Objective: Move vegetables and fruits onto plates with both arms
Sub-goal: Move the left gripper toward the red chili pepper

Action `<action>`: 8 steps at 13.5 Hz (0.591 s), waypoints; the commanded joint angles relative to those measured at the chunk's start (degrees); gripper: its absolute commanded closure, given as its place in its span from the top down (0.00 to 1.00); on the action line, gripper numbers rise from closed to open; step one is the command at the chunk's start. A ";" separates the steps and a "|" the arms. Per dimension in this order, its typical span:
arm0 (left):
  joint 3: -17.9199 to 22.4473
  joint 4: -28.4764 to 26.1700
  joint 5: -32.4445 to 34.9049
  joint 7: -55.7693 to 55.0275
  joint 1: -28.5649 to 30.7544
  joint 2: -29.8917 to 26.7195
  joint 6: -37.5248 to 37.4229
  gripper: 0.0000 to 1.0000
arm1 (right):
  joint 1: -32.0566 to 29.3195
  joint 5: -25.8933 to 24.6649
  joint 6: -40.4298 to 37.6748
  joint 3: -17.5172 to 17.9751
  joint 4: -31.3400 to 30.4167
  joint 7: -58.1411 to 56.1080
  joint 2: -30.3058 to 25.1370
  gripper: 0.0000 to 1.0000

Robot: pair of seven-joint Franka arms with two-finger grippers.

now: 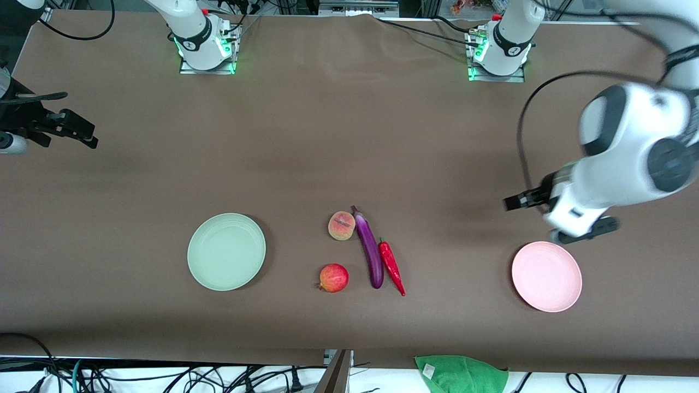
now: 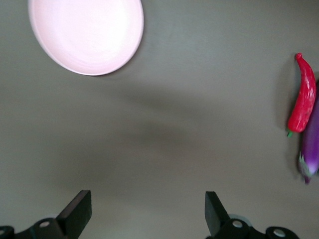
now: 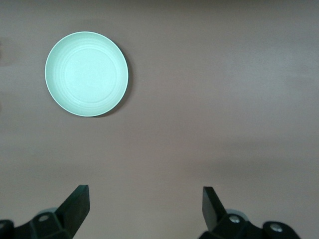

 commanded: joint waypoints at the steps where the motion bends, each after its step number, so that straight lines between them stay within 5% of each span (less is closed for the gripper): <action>1: 0.54 3.02 -0.48 -7.64 -3.85 6.38 7.54 1.00 | -0.23 1.05 -0.28 0.01 0.21 -0.38 -0.26 1.00; 8: 0.54 4.52 -0.31 -18.45 -8.94 14.48 25.13 1.00 | -0.06 1.48 1.22 0.10 0.39 -0.38 0.01 1.00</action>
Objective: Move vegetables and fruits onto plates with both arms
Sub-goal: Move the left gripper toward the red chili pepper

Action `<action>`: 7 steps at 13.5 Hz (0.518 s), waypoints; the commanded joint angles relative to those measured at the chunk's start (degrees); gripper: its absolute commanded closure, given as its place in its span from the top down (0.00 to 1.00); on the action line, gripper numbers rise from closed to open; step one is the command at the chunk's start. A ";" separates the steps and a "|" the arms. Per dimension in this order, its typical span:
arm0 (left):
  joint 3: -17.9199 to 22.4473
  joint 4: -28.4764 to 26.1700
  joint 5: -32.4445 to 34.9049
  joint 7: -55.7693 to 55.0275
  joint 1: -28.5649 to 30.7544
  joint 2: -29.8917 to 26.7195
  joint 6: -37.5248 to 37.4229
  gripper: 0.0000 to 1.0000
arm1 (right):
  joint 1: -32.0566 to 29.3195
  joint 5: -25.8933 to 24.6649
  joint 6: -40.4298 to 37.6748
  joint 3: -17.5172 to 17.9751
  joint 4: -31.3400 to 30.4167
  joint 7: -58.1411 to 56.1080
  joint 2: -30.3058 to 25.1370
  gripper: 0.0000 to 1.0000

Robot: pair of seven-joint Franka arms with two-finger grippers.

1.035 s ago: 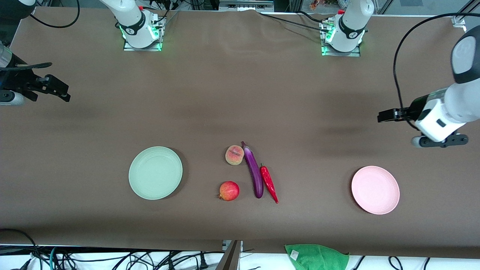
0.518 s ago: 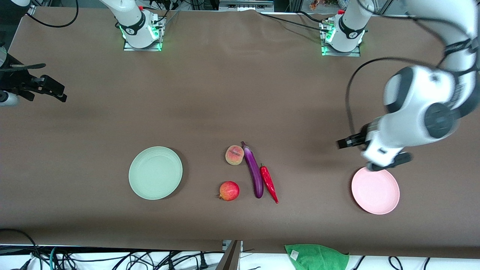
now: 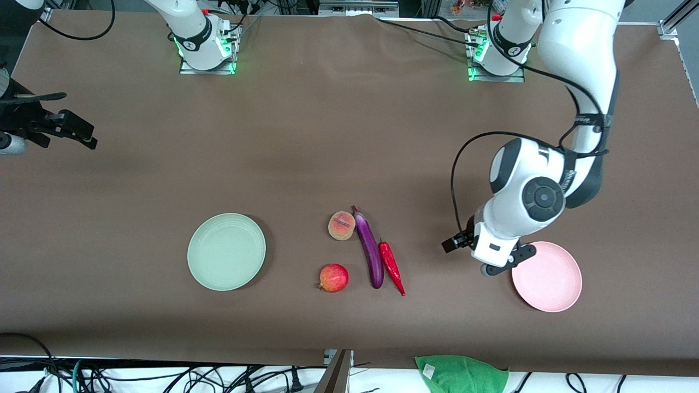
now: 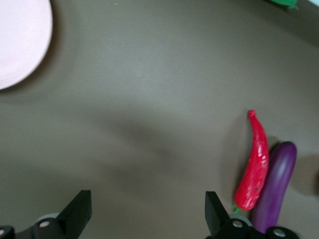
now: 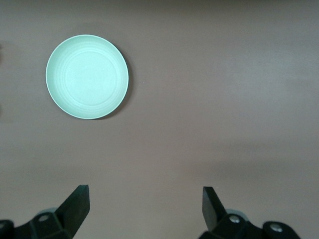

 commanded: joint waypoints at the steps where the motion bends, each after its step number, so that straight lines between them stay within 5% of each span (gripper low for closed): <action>1: 0.77 2.47 -0.21 -5.03 -2.86 3.15 4.79 1.00 | -0.09 1.29 0.50 0.10 0.38 -0.38 -0.03 1.00; 7: 1.65 2.30 0.05 -7.07 -5.32 8.33 14.47 1.00 | -0.09 1.64 0.41 0.10 0.30 -0.38 -0.03 1.00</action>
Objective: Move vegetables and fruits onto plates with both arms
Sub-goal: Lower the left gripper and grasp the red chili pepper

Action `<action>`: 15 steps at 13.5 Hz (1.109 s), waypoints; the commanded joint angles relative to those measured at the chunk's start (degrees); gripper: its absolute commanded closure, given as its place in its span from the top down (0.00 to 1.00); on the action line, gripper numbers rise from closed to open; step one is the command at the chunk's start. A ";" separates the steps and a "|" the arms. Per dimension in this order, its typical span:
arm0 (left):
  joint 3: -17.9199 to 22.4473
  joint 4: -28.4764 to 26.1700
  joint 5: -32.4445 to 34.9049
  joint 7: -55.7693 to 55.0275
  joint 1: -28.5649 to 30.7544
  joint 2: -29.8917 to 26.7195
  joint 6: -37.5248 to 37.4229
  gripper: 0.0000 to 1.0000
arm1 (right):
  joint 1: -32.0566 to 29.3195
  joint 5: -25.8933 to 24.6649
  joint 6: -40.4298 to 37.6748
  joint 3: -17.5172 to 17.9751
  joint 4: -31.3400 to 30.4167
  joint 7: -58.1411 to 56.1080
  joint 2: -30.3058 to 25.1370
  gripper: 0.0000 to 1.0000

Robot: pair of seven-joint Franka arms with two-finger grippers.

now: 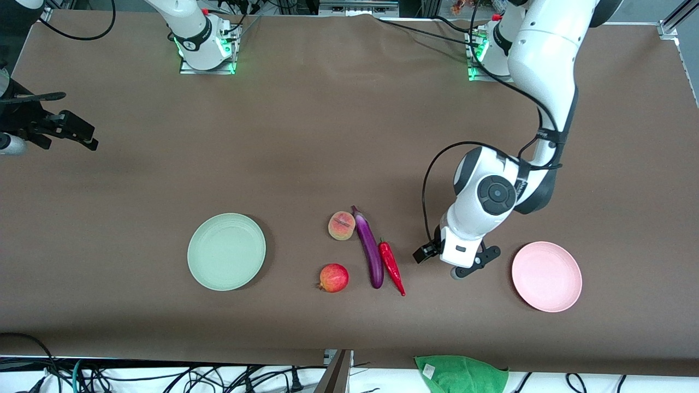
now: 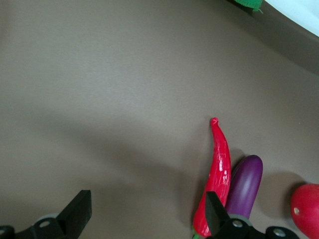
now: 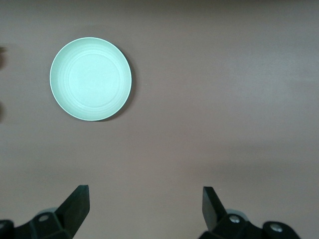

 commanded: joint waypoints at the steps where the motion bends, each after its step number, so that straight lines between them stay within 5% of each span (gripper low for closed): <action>1: 1.62 2.26 0.40 -2.02 -1.83 3.49 2.10 1.00 | -0.10 1.09 -0.08 0.43 0.30 -0.29 -0.16 1.00; 6: 9.00 5.50 1.46 -11.16 -11.84 8.76 6.14 1.00 | 0.17 1.09 -0.52 0.69 0.30 -0.38 -0.16 1.00; 15: 9.80 7.88 1.63 -10.73 -14.32 11.85 8.07 1.00 | 0.34 2.76 0.18 0.69 1.00 -0.29 0.02 1.00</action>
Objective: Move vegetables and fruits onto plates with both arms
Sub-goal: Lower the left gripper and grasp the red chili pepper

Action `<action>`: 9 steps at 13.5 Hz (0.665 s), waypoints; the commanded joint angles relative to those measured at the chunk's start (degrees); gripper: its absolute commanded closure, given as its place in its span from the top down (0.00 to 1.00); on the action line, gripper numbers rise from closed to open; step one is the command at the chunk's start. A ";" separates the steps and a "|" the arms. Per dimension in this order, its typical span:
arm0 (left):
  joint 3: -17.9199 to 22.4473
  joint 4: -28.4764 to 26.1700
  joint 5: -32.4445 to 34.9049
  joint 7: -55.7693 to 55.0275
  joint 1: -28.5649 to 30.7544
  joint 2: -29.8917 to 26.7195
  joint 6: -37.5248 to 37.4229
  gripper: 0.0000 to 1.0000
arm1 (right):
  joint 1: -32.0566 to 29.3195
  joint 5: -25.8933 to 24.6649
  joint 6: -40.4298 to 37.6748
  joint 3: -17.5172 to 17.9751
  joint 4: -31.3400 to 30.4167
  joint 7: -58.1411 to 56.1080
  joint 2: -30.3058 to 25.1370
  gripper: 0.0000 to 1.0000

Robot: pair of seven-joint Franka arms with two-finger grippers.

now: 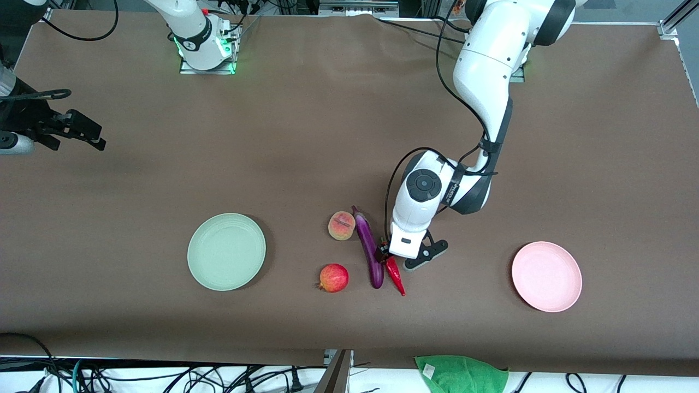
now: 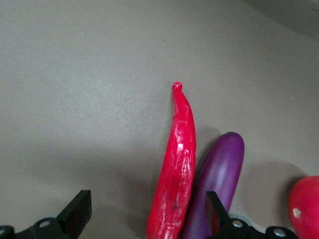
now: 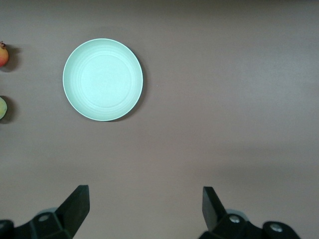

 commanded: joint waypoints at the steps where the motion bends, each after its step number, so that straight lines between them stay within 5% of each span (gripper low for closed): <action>1: 0.79 2.48 1.36 -0.67 -0.26 2.77 0.92 1.00 | 0.14 0.99 -0.17 0.12 0.95 0.14 0.01 1.00; 4: 1.32 3.80 1.36 -0.67 -0.35 3.91 0.92 1.00 | 4.70 0.03 0.88 0.21 1.04 0.41 2.54 1.00; 6: 1.40 3.80 1.36 -0.67 -0.35 4.35 1.01 0.95 | 6.90 0.20 2.11 0.21 0.95 -0.11 10.51 1.00; 9: 1.40 3.80 1.36 -0.58 -0.70 4.62 1.01 0.66 | 10.32 4.83 11.28 3.09 0.95 -1.00 18.36 1.00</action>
